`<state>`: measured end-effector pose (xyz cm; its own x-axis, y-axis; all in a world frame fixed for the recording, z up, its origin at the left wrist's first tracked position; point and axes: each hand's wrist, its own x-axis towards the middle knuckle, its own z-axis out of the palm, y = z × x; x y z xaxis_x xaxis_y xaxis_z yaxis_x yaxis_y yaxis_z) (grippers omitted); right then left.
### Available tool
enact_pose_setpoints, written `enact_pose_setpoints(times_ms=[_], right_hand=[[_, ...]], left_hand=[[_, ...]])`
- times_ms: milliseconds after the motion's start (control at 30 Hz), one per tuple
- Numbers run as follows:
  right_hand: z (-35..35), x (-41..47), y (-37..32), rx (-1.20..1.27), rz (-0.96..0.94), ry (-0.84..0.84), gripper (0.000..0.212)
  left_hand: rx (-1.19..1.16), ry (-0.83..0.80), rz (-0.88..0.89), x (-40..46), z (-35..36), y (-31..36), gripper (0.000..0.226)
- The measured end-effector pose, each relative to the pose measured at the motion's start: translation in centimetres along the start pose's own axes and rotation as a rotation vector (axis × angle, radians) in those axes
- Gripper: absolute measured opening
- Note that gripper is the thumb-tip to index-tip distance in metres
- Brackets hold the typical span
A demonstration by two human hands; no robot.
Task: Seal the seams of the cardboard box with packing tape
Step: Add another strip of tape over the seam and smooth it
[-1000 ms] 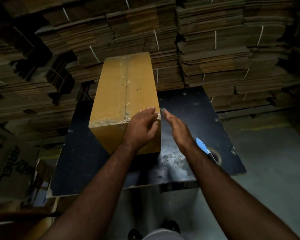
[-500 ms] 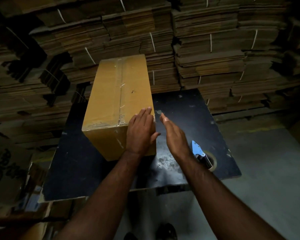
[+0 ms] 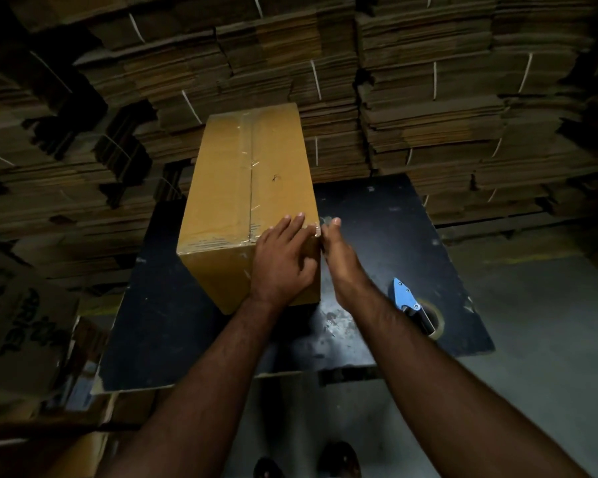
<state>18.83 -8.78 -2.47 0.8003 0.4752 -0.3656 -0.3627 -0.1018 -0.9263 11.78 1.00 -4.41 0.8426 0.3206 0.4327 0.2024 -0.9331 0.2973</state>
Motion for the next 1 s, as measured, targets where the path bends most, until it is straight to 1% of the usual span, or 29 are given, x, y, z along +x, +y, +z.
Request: enact_pose_setpoints(times_ms=[67, 100, 167, 233, 333, 400, 467, 533, 600, 667, 733, 800, 867, 900, 933, 1000], right_hand=[[-0.7, -0.7, -1.0, 0.097, 0.002, 0.002, 0.068], [-1.1, -0.8, -0.9, 0.132, -0.011, -0.003, 0.066], [-1.7, -0.9, -0.2, 0.175, -0.057, 0.007, 0.070], [-1.7, -1.2, 0.0, 0.168, -0.087, 0.020, 0.070], [-1.9, -1.3, 0.4, 0.127, -0.106, 0.044, 0.070], [-1.8, -1.6, 0.2, 0.048, -0.132, 0.041, 0.069], [-1.4, -2.0, -0.1, -0.070, -0.161, 0.037, 0.058], [-0.4, -2.4, -0.2, -0.206, -0.210, 0.021, 0.048], [0.9, -2.5, -0.1, -0.307, -0.233, 0.043, 0.049], [1.9, -1.9, -0.2, -0.365, -0.220, 0.105, 0.051], [2.4, -0.7, -0.7, -0.375, -0.157, 0.116, 0.051], [2.5, 0.7, -1.2, -0.297, -0.053, 0.101, 0.051], [2.6, 2.1, -1.3, -0.202, 0.035, 0.065, 0.062], [2.6, 2.3, -1.3, -0.209, 0.061, 0.049, 0.068], [2.4, 2.1, -1.5, -0.243, 0.061, 0.044, 0.072], [2.4, 1.4, -1.6, -0.323, -0.050, 0.111, 0.065]], left_hand=[[0.014, 0.095, -0.063, 0.8, 0.4, 1.0, 0.039], [0.030, 0.133, -0.097, 1.2, 0.7, 1.5, 0.033], [0.078, 0.169, -0.138, 2.0, 1.5, 2.4, 0.025], [0.128, 0.172, -0.150, 2.3, 2.4, 2.8, 0.023], [0.148, 0.132, -0.182, 2.5, 2.6, 3.1, 0.031], [0.129, 0.103, -0.143, 2.2, 2.1, 2.7, 0.042], [0.093, 0.074, -0.067, 1.3, 1.5, 1.4, 0.055], [0.121, 0.024, -0.024, 0.1, 1.0, -0.4, 0.069], [0.153, -0.027, 0.018, -0.7, 0.9, -1.7, 0.071], [0.133, -0.063, 0.071, -0.7, 0.9, -2.4, 0.069], [0.101, -0.089, 0.086, -0.6, 0.5, -2.6, 0.071], [0.076, -0.106, 0.082, -0.6, -0.1, -2.5, 0.075], [0.072, -0.124, 0.081, -0.6, -0.6, -2.2, 0.080], [0.077, -0.131, 0.088, -0.5, -0.8, -2.1, 0.081], [0.079, -0.137, 0.094, -0.6, -0.9, -2.0, 0.082], [0.069, -0.135, 0.090, -0.5, -0.8, -2.1, 0.081]])
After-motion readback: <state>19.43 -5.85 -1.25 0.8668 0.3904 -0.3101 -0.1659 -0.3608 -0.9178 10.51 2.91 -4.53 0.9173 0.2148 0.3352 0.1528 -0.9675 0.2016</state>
